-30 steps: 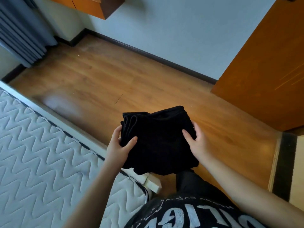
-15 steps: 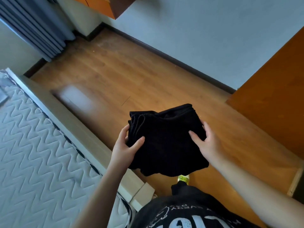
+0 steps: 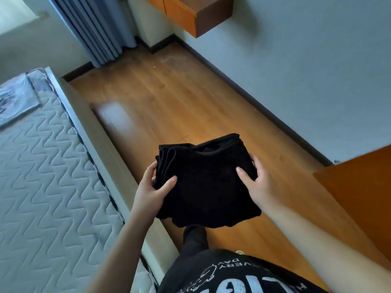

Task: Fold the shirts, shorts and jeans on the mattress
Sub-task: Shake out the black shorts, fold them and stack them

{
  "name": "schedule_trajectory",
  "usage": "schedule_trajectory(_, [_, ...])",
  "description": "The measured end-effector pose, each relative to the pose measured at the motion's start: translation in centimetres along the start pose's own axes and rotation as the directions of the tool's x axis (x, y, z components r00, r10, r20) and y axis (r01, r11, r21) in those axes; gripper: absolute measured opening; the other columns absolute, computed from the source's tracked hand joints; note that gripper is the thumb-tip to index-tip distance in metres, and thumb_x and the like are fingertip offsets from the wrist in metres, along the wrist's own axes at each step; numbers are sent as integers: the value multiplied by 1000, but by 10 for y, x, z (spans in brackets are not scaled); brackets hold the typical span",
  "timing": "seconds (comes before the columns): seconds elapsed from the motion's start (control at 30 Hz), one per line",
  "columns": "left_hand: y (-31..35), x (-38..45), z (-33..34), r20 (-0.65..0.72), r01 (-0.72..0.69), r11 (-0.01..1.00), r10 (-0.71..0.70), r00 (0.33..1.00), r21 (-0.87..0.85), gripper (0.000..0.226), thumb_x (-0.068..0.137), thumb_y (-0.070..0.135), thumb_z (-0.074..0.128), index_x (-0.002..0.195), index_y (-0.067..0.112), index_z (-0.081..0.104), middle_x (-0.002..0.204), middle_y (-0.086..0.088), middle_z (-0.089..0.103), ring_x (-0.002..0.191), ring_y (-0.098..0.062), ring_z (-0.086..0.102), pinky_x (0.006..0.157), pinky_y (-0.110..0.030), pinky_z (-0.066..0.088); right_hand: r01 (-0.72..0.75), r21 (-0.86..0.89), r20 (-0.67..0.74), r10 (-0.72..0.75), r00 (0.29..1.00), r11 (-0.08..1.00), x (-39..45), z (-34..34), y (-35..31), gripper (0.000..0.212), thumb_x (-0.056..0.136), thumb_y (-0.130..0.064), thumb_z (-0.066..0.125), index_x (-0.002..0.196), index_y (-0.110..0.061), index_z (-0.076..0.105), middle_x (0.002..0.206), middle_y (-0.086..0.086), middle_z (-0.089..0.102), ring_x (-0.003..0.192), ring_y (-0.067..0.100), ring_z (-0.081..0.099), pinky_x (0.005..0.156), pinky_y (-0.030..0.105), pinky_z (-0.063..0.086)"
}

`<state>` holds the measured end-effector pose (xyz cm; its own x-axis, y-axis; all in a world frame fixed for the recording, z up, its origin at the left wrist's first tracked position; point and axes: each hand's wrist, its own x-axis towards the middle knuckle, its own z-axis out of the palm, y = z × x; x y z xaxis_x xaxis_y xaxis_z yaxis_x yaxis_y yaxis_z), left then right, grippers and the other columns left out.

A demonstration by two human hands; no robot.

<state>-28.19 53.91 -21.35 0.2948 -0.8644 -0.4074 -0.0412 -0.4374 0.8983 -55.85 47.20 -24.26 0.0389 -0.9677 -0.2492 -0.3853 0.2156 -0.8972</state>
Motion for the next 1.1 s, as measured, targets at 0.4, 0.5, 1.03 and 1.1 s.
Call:
schedule_trajectory(0.4, [65,141,-122,-90,-52,998,48,995,-36,68,64,58,84,123,56,50,101,13,71,91,-13,73,75,-40,62,179,-10,134,-176,975,984,151,119,-124,48,94,-41,61,140,-40,46,128,-28,57,115,-13,53,89,7,45])
schedule_trajectory(0.5, [78,176,-136,-86,-67,998,66,994,-9,79,56,64,86,124,57,48,104,13,72,94,-12,72,76,-39,61,218,-29,162,-210,964,976,194,135,-145,49,94,-40,61,141,-36,48,129,-28,57,115,-17,50,86,-4,38])
schedule_trajectory(1.03, [192,397,-165,-307,-37,999,42,951,21,63,70,49,74,127,58,46,104,11,71,91,-9,71,79,-39,61,366,-71,325,-325,888,928,470,198,-258,47,95,-33,60,140,-28,49,114,-40,54,103,-31,45,81,-8,32])
schedule_trajectory(1.1, [202,414,-176,-346,-46,998,31,938,-35,59,72,47,74,124,60,48,101,11,72,90,-13,72,76,-40,61,374,-62,361,-329,873,925,498,211,-280,47,95,-33,61,140,-27,50,118,-31,57,101,-31,46,80,-8,31])
